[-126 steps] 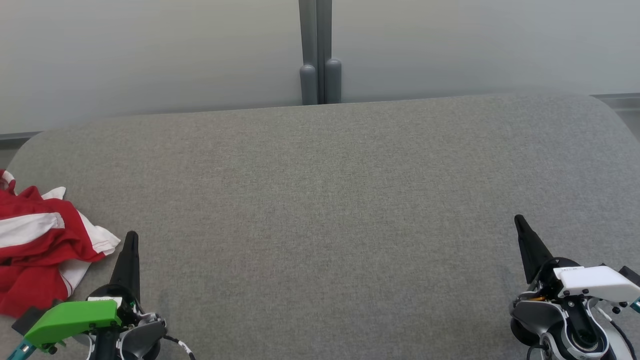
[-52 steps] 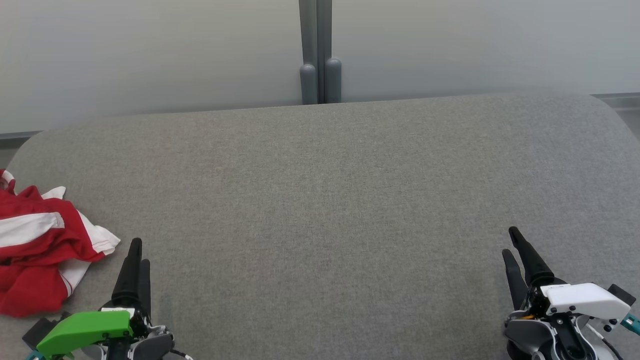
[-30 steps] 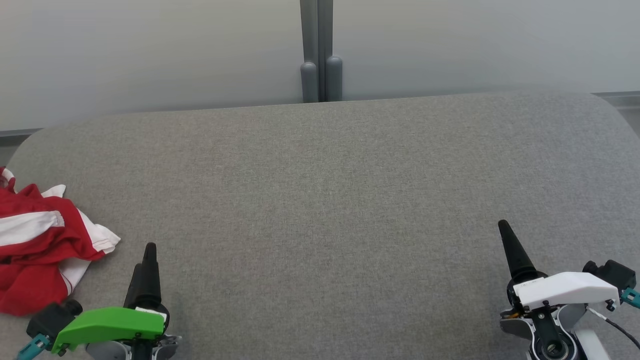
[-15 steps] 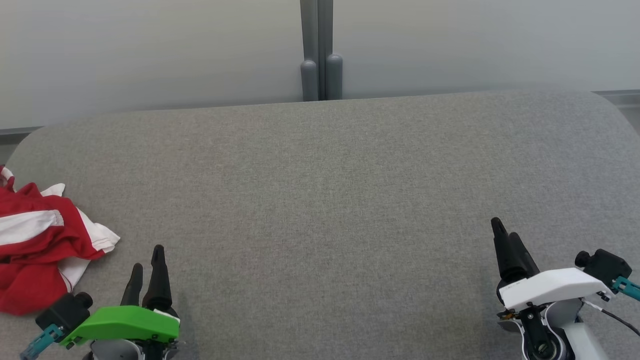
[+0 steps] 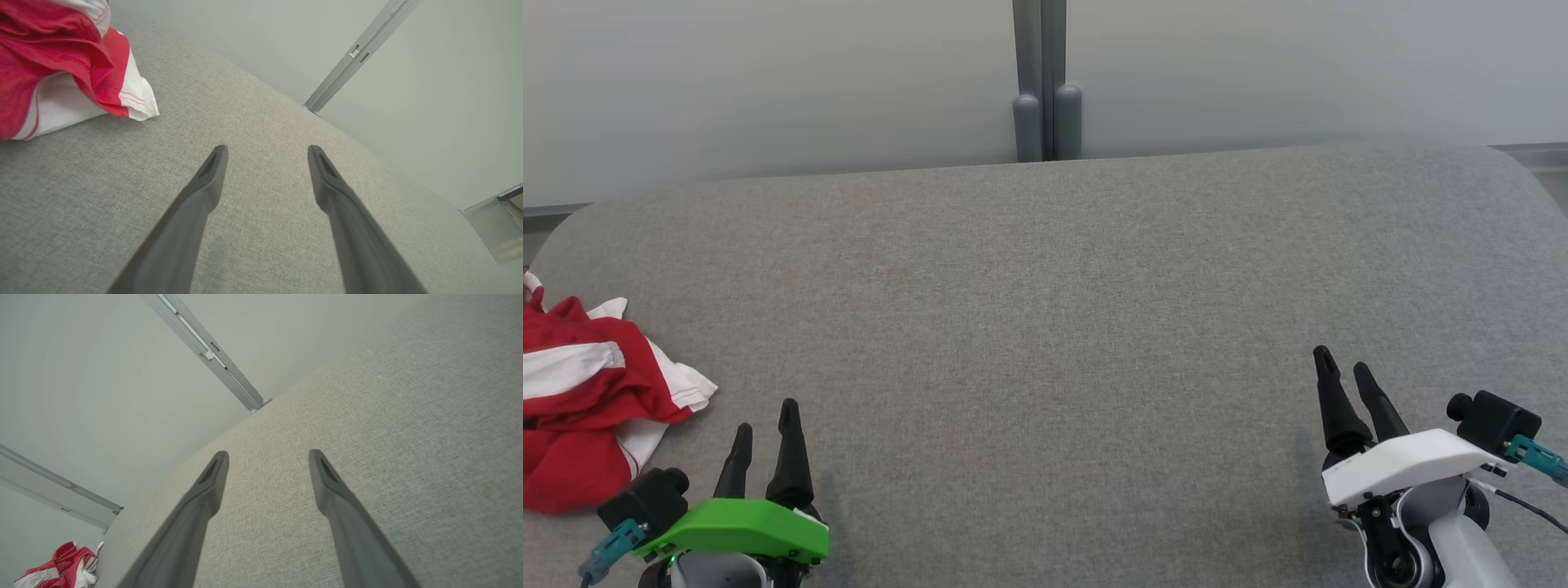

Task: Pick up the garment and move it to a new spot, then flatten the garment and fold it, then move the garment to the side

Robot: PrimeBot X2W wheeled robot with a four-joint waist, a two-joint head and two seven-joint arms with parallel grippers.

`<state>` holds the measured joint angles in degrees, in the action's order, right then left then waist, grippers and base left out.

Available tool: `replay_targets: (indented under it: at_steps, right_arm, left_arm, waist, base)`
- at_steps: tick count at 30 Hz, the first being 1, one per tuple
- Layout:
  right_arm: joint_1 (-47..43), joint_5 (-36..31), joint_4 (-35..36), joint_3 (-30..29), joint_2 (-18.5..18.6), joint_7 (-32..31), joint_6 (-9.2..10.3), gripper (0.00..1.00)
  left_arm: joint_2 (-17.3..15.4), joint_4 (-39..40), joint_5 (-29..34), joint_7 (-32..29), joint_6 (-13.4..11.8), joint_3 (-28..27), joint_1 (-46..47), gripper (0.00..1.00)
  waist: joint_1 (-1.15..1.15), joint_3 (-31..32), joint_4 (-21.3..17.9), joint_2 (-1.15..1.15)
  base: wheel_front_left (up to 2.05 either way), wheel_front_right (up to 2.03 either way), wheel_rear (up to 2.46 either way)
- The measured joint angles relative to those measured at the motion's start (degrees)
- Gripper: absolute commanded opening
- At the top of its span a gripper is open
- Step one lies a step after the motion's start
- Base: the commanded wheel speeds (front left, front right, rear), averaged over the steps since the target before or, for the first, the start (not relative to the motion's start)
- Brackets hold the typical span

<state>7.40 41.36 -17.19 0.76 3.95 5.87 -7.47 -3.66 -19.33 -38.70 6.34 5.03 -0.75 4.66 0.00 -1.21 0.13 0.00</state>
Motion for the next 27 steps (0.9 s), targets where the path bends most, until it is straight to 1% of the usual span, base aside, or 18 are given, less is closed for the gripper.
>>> replay_targets:
  at_steps: [9, 27]
  right_arm:
    - [0.5, -6.2, -0.4, 0.6, 0.0, 1.4, 0.0, 1.0]
    - [1.5, -17.0, -1.1, 1.8, 0.3, 4.1, -0.01, 1.0]
  left_arm:
    - [-0.1, -0.1, 6.4, 1.4, 0.0, 0.8, 0.2, 1.0]
    - [-0.2, -1.0, 17.1, 3.9, -0.1, 1.8, 0.7, 1.0]
  waist:
    - [0.0, -0.3, -0.1, 0.0]
    - [0.0, -0.6, -0.3, 0.0]
  base:
    - [0.0, 0.0, 0.0]
    - [0.0, 0.0, 0.0]
